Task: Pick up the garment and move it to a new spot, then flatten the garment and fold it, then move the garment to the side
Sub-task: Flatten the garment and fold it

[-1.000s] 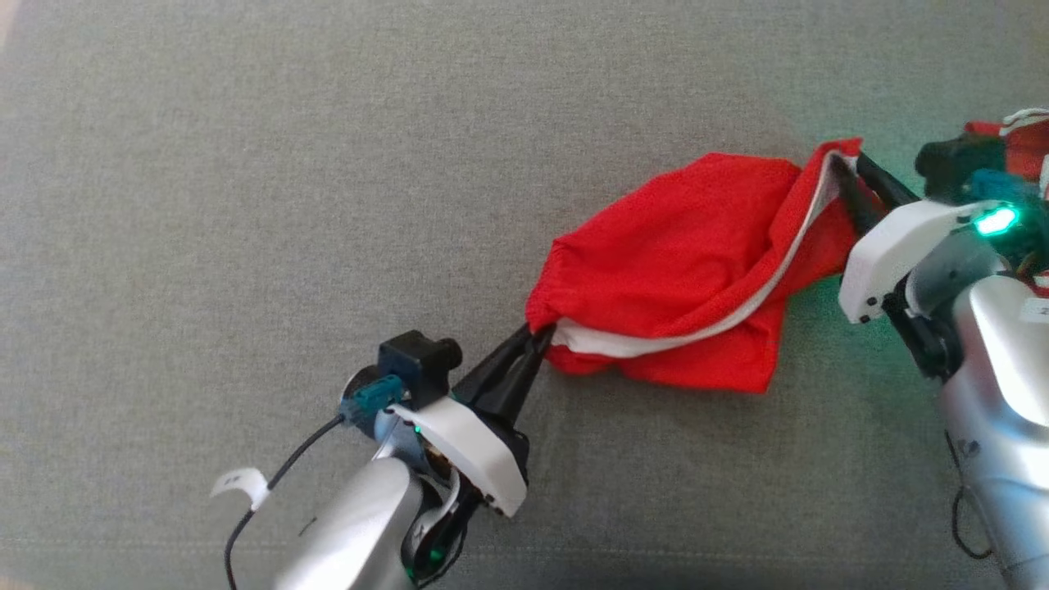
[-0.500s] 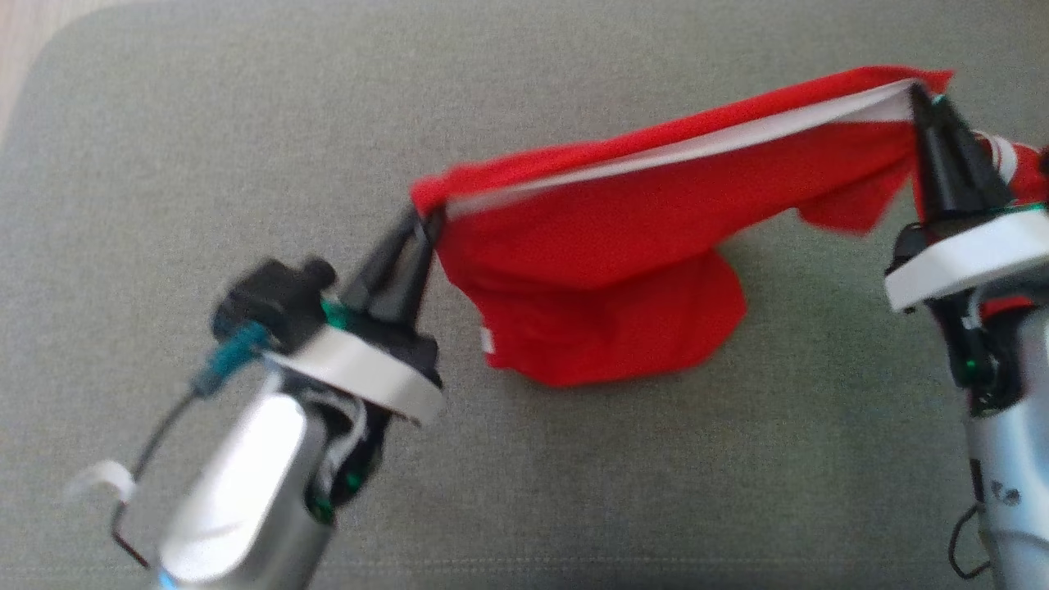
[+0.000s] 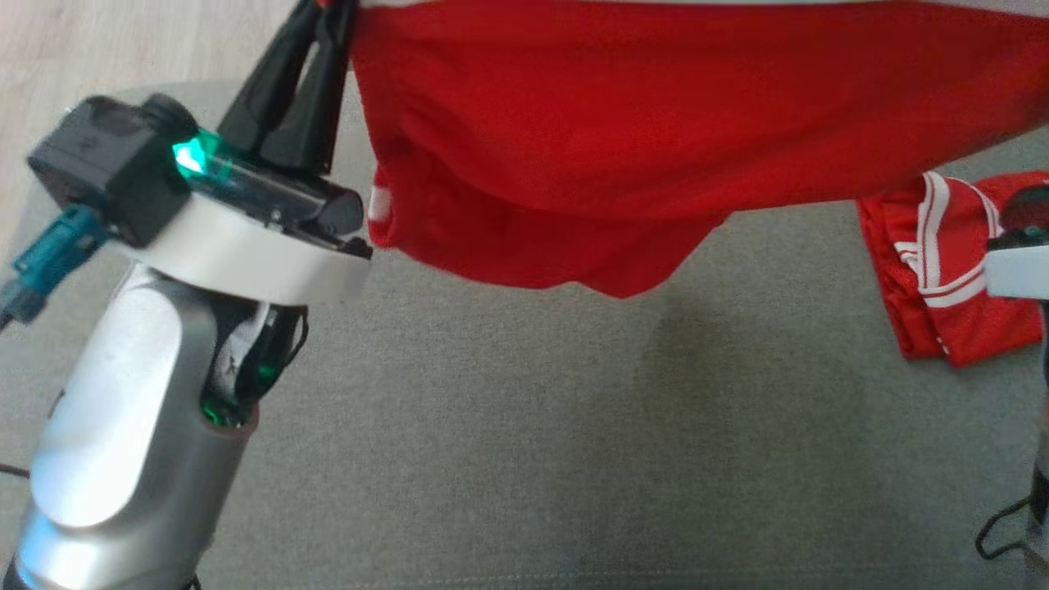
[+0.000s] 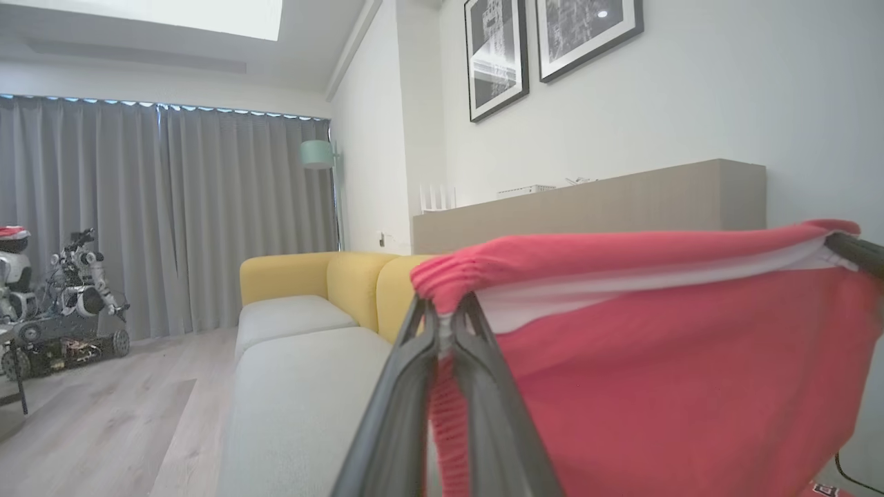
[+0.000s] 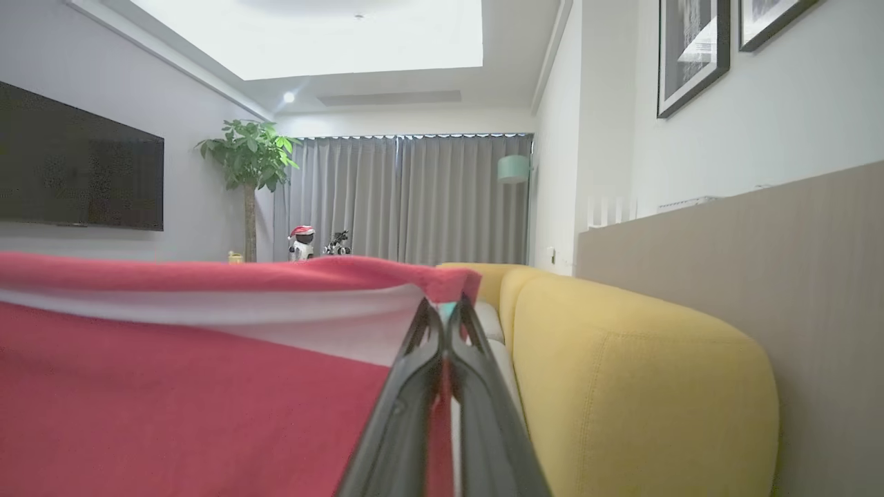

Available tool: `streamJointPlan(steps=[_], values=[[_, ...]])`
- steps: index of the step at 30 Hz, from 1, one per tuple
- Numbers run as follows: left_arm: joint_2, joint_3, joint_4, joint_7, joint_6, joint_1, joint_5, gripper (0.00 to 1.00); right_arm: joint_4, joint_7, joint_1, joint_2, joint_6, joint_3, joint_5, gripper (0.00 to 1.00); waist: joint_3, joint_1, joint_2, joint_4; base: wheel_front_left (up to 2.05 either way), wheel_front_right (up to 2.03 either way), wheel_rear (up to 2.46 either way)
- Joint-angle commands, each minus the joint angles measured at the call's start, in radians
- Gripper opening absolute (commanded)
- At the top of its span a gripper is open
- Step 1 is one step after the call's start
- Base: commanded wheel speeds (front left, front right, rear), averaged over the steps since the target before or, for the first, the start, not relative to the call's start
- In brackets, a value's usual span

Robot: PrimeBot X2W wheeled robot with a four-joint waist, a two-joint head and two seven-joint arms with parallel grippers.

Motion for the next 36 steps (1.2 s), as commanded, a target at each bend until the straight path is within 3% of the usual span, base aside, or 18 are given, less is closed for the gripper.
streamJointPlan(steps=[1, 8, 15, 23, 30, 36], values=[[0.034, 0.054, -0.037, 0.009, 0.009, -0.063, 0.000, 0.00, -0.046, 0.013, -0.013, 0.002, -0.001, 0.007, -0.006, 0.00, -0.006, 0.0000, 0.0000, -0.006, 0.00, 0.00, 0.00], [0.030, 0.062, -0.028, 0.015, 0.015, -0.075, -0.018, 0.00, -0.054, 0.048, -0.029, 0.020, -0.001, 0.006, 0.009, 0.00, 0.001, 0.0000, 0.0000, -0.011, 0.00, 0.00, 0.00], [-0.006, 0.065, 0.112, -0.027, -0.009, -0.145, -0.050, 0.00, 0.093, 0.039, -0.135, 0.031, -0.001, 0.042, 0.050, 0.00, 0.041, 0.0000, 0.0000, -0.007, 0.00, 0.00, 0.00], [-0.061, 0.069, 0.431, -0.124, -0.072, -0.367, -0.062, 0.00, 0.418, -0.062, -0.432, 0.034, -0.001, 0.128, 0.099, 0.00, 0.089, 0.0000, 0.0000, -0.009, 0.00, 0.00, 0.00], [-0.101, 0.085, 0.832, -0.176, -0.098, -0.581, -0.061, 0.00, 0.853, -0.242, -0.729, 0.089, -0.001, 0.241, 0.134, 0.00, 0.121, 0.0000, 0.0000, -0.037, 0.00, 0.00, 0.00], [-0.161, 0.080, 1.168, -0.184, -0.115, -0.613, -0.090, 0.00, 1.219, -0.287, -0.807, 0.123, -0.001, 0.352, 0.158, 0.00, 0.139, 0.0000, 0.0000, -0.042, 0.00, 0.00, 0.00]])
